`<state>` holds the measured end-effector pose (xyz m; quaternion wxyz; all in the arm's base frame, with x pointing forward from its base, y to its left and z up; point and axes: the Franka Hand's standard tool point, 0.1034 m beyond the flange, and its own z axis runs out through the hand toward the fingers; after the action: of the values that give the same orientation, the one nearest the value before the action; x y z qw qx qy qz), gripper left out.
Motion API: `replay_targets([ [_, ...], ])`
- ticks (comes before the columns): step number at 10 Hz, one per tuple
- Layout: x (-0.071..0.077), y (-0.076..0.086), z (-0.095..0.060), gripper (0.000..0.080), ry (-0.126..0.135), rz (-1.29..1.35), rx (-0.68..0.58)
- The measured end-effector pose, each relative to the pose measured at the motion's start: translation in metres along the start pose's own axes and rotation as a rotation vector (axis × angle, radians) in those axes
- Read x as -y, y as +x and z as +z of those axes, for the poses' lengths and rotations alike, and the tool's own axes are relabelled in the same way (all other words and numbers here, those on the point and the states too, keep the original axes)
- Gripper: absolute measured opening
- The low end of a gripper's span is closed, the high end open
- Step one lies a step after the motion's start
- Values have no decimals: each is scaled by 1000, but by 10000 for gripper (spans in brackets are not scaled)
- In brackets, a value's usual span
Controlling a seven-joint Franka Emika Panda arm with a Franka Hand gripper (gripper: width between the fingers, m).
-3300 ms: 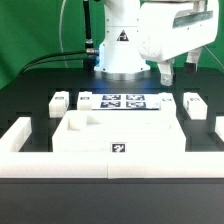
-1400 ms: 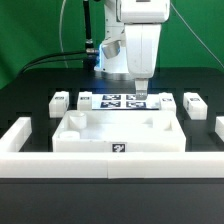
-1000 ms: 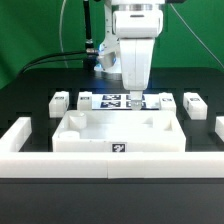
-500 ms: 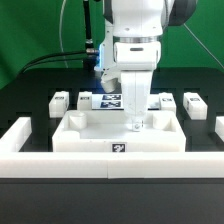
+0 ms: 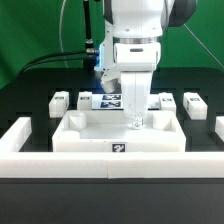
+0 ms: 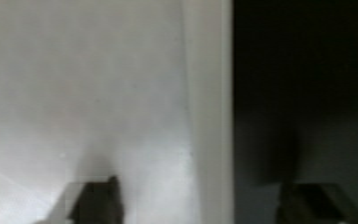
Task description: Assemble desk
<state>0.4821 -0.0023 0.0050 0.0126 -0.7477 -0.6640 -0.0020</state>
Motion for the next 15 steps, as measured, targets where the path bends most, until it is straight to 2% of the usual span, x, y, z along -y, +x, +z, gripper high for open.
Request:
replay_targets([
  [1, 0, 0, 0, 254, 0, 0, 0],
  [2, 0, 0, 0, 254, 1, 0, 0],
  [3, 0, 0, 0, 78, 1, 0, 0],
  [4, 0, 0, 0, 55, 1, 1, 0],
  [10, -1, 4, 0, 55, 2, -2, -1],
  [12, -11, 25, 0, 55, -5, -39, -11],
  [15, -22, 54, 0, 55, 3, -84, -25],
])
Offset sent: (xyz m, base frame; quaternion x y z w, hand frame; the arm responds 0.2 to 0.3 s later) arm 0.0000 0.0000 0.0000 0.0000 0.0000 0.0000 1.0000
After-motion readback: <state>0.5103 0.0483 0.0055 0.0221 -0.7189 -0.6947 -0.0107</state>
